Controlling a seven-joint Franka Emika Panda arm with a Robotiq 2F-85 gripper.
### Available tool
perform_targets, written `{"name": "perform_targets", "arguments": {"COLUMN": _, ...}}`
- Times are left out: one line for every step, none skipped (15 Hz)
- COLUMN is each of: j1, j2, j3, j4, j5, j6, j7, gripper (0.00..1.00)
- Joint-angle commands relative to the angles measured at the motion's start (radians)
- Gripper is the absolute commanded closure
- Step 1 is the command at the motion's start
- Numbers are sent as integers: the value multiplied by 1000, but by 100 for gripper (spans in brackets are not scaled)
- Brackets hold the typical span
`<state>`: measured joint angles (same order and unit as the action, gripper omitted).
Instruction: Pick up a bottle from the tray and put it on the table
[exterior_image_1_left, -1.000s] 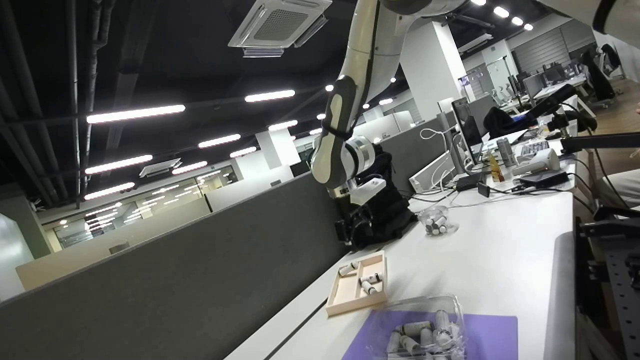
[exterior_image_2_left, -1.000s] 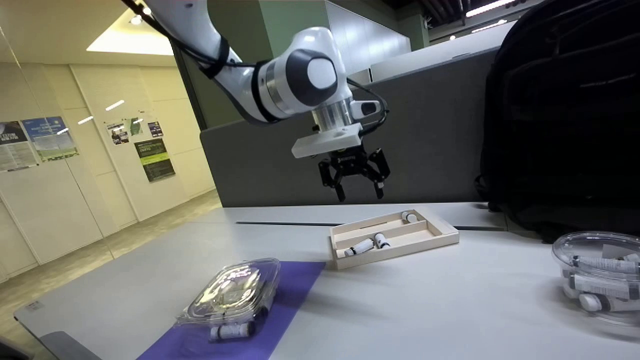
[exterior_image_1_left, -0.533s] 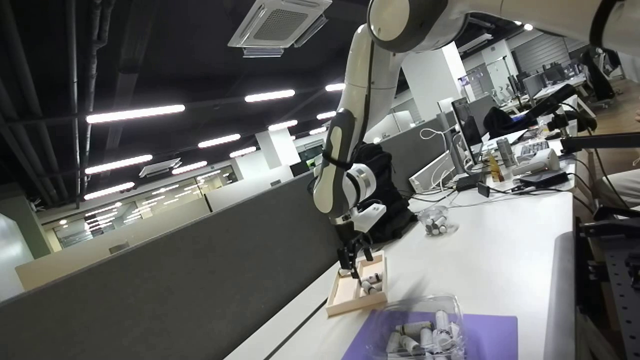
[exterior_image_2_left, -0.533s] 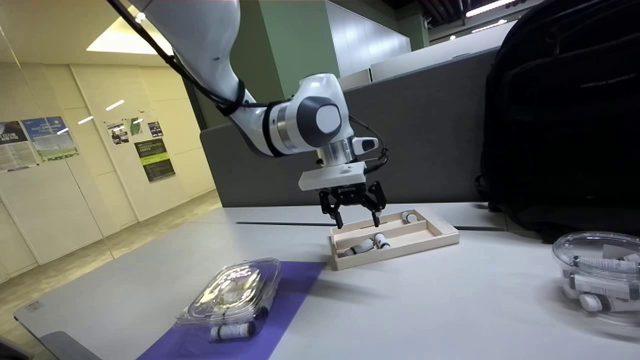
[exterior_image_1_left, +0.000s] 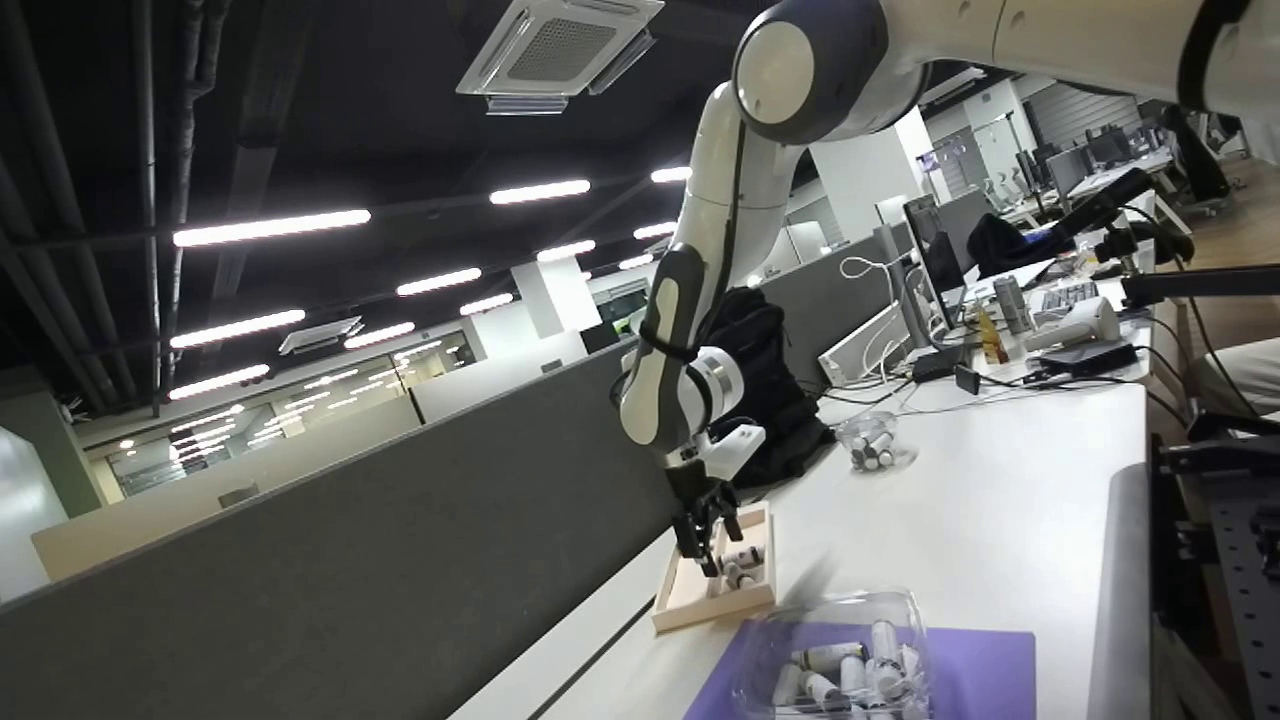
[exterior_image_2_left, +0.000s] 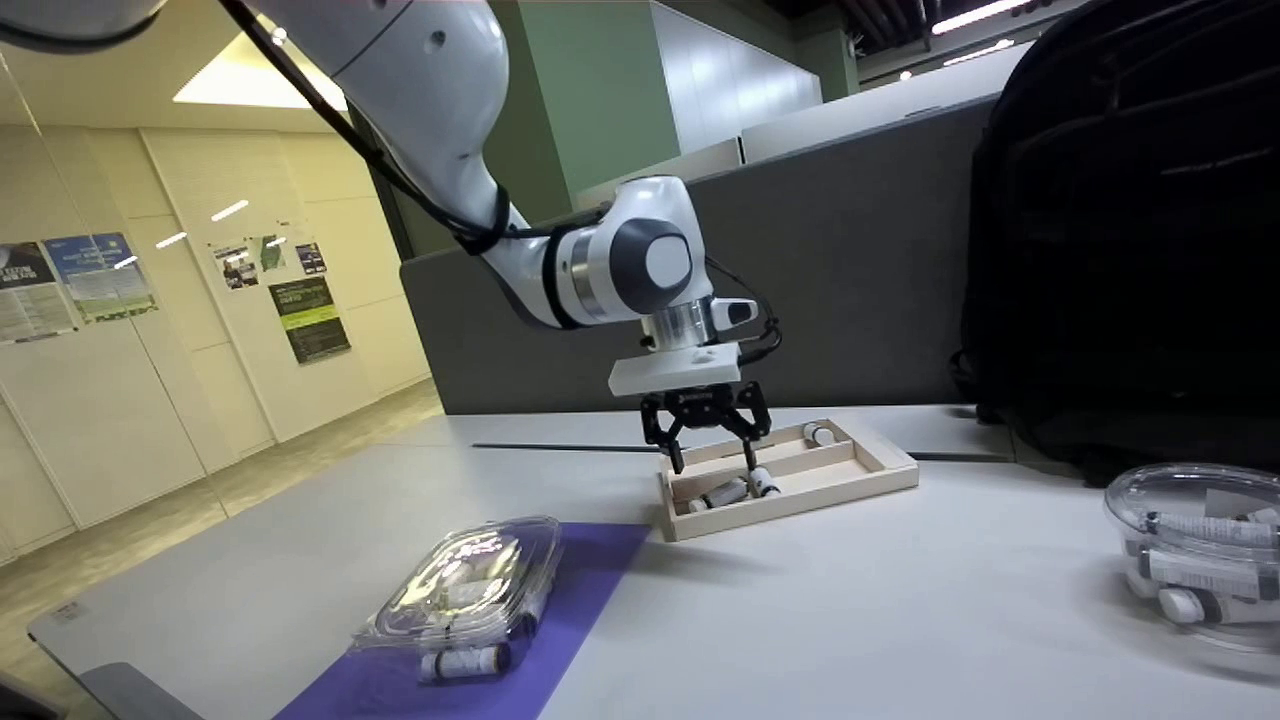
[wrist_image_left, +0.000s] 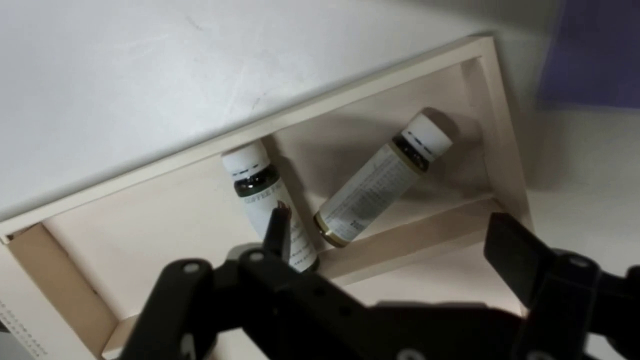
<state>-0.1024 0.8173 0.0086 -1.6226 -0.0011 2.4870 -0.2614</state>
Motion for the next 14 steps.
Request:
{"name": "perform_targets", "arguments": {"j1": -19, "j2": 36, "j3": 17, "j4": 58, "j5": -4, "j6": -52, "j7": -15, "gripper": 0}}
{"name": "perform_targets", "arguments": {"j1": -22, "j2": 43, "j3": 20, "j4": 64, "j5": -2, "j6": -60, "j7": -19, "gripper": 0}}
{"name": "perform_targets", "arguments": {"j1": -22, "j2": 49, "j3": 19, "j4": 70, "j5": -3, "j6": -64, "j7": -19, "gripper": 0}}
{"name": "perform_targets", "arguments": {"j1": -22, "j2": 56, "j3": 19, "j4": 78, "j5": -3, "j6": -72, "j7": -20, "gripper": 0}}
{"name": "perform_targets", "arguments": {"j1": -23, "j2": 62, "j3": 20, "j4": 86, "j5": -3, "j6": -77, "j7": -21, "gripper": 0}}
{"name": "perform_targets", "arguments": {"j1": -22, "j2": 70, "j3": 20, "j4": 95, "j5": -3, "j6": -85, "j7": -19, "gripper": 0}}
{"name": "perform_targets", "arguments": {"j1": -22, "j2": 76, "j3": 19, "j4": 103, "j5": -4, "j6": -92, "j7": -18, "gripper": 6}}
{"name": "perform_targets", "arguments": {"j1": -22, "j2": 84, "j3": 19, "j4": 112, "j5": -4, "j6": -99, "j7": -18, "gripper": 26}}
{"name": "perform_targets", "arguments": {"j1": -22, "j2": 90, "j3": 19, "j4": 120, "j5": -4, "j6": -105, "j7": -18, "gripper": 32}}
{"name": "perform_targets", "arguments": {"j1": -21, "j2": 96, "j3": 19, "j4": 128, "j5": -4, "j6": -112, "j7": -18, "gripper": 40}}
{"name": "perform_targets", "arguments": {"j1": -22, "j2": 102, "j3": 19, "j4": 135, "j5": -4, "j6": -117, "j7": -19, "gripper": 47}}
{"name": "perform_targets", "arguments": {"j1": -22, "j2": 106, "j3": 20, "j4": 140, "j5": -4, "j6": -120, "j7": -19, "gripper": 54}}
{"name": "perform_targets", "arguments": {"j1": -21, "j2": 110, "j3": 20, "j4": 146, "j5": -4, "j6": -125, "j7": -20, "gripper": 61}}
{"name": "perform_targets", "arguments": {"j1": -21, "j2": 113, "j3": 20, "j4": 150, "j5": -4, "j6": -127, "j7": -20, "gripper": 67}}
